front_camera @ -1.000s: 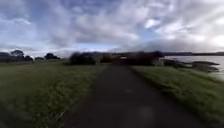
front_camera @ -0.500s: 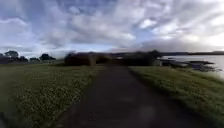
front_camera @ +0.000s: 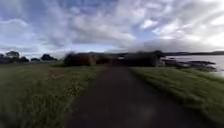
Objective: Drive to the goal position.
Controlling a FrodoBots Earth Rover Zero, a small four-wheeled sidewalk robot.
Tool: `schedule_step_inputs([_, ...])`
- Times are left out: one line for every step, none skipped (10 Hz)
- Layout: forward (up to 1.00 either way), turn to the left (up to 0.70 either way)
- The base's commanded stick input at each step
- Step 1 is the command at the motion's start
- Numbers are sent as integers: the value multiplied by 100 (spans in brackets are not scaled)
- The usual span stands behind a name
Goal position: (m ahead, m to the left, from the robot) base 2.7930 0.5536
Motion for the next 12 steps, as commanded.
schedule_step_inputs([70, 0])
schedule_step_inputs([70, 0])
schedule_step_inputs([70, 0])
schedule_step_inputs([70, 0])
schedule_step_inputs([70, 0])
schedule_step_inputs([70, 0])
schedule_step_inputs([70, 0])
schedule_step_inputs([70, 0])
schedule_step_inputs([70, 0])
schedule_step_inputs([70, 0])
schedule_step_inputs([70, 0])
schedule_step_inputs([70, 0])
